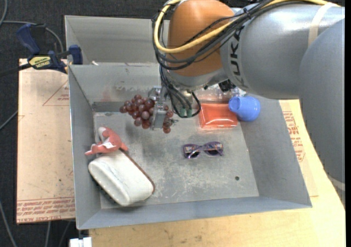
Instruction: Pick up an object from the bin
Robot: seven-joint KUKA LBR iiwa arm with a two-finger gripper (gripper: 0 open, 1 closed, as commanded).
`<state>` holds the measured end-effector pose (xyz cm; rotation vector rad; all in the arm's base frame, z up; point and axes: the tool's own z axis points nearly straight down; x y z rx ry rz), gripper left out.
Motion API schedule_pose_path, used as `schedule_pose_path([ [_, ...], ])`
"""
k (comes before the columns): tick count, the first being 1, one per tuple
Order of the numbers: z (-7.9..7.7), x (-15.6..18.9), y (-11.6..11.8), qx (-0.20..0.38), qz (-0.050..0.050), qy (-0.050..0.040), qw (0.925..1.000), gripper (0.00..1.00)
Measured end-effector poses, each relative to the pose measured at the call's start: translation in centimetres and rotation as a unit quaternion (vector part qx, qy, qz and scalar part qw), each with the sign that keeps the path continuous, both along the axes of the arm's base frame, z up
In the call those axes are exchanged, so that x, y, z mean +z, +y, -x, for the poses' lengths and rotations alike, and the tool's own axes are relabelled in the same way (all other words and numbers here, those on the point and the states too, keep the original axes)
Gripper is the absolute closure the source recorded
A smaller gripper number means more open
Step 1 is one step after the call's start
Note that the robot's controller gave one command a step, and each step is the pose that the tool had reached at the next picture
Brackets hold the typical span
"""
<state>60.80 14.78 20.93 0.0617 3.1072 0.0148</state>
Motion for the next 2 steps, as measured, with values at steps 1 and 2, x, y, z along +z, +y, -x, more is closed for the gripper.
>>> schedule_pose_path([
  [1,0.02,-0.04,0.0,0.0,0.0,0.0005,1.0,0.0],
  [2,0.02,-0.04,-0.01,0.0,0.0,0.0005,1.0,0.0],
])
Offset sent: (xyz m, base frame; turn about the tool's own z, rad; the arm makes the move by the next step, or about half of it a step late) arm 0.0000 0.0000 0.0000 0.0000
